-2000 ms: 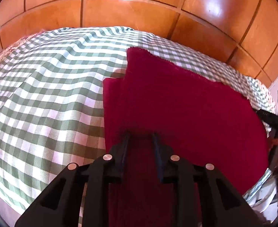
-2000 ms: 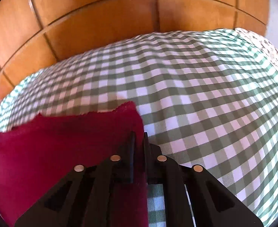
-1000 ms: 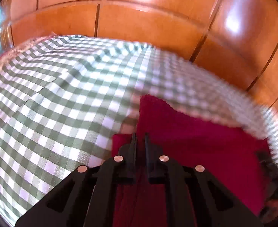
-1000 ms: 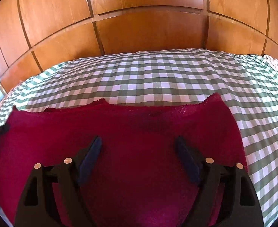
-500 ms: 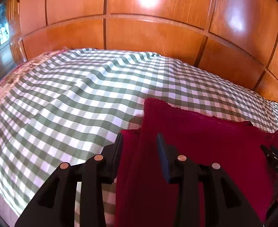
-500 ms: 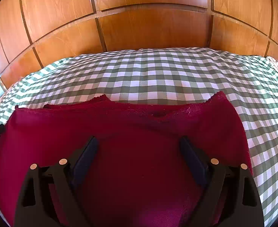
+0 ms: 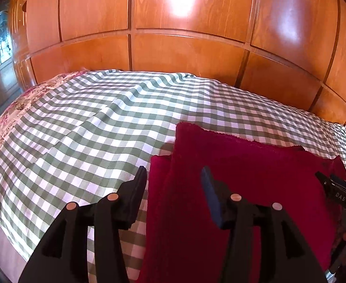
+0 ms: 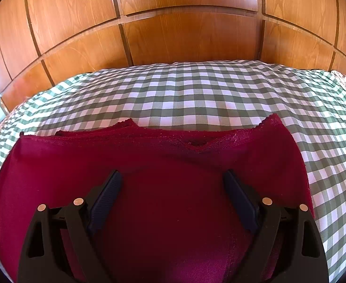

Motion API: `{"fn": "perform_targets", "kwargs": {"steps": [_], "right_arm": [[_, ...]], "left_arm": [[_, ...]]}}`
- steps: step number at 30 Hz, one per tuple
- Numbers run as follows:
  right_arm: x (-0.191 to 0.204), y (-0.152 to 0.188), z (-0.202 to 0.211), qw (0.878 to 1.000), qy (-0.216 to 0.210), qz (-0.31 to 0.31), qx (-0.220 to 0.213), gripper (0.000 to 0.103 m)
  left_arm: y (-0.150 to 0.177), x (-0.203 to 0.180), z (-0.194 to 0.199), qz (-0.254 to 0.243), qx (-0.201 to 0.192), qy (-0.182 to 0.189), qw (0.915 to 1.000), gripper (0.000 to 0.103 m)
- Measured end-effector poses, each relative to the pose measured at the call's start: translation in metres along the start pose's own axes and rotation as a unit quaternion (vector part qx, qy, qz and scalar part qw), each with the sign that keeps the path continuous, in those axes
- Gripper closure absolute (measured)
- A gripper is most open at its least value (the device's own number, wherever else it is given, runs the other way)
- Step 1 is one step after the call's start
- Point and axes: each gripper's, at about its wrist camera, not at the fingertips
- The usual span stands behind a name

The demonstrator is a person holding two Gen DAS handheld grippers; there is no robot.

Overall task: Fold small clothes
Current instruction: 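Press the folded red sweater flat with both open grippers, then grasp the sweater edge with the right gripper and lift it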

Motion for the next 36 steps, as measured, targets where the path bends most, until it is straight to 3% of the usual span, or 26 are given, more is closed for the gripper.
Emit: {"fn": "perform_targets", "kwargs": {"steps": [12,17,19,20,22,23,25,30,36], "right_arm": [[0.000,0.000,0.000,1.000,0.000,-0.001,-0.001,0.015],[0.001,0.000,0.002,1.000,-0.003,-0.003,-0.001,0.014],[0.001,0.000,0.002,1.000,-0.003,-0.003,-0.001,0.014],[0.001,0.000,0.002,1.000,-0.004,-0.003,-0.001,0.014],[0.001,0.000,0.002,1.000,-0.003,-0.003,-0.001,0.014],[0.001,0.000,0.002,1.000,-0.004,-0.004,-0.002,0.014],[0.001,0.000,0.001,1.000,-0.005,-0.005,-0.002,0.014],[0.002,-0.001,-0.002,1.000,-0.007,-0.005,0.004,0.012],[-0.001,-0.001,0.000,1.000,-0.014,-0.010,-0.001,0.012]], "left_arm": [[0.002,-0.010,0.017,-0.013,-0.014,0.006,0.9998,0.055],[0.000,-0.004,0.010,-0.007,-0.008,-0.006,0.9999,0.042],[-0.001,0.001,-0.002,-0.010,0.014,-0.020,0.9997,0.040],[0.000,0.004,-0.010,-0.011,0.028,-0.027,0.9992,0.041],[0.006,0.011,-0.027,-0.008,0.065,-0.021,0.9976,0.081],[0.011,0.013,-0.033,-0.008,0.077,-0.004,0.9970,0.083],[0.018,0.016,-0.042,-0.018,0.067,-0.021,0.9974,0.083],[0.008,0.044,-0.045,0.087,0.069,0.032,0.9934,0.078],[0.007,0.015,-0.014,0.035,0.038,-0.005,0.9987,0.075]]}}
Point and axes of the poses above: each gripper's, at about its wrist camera, not at the fingertips, and z roughly against the way its jaws point, x to its left, y to its underside, and after that the axes turned 15 degrees about y, right-handed
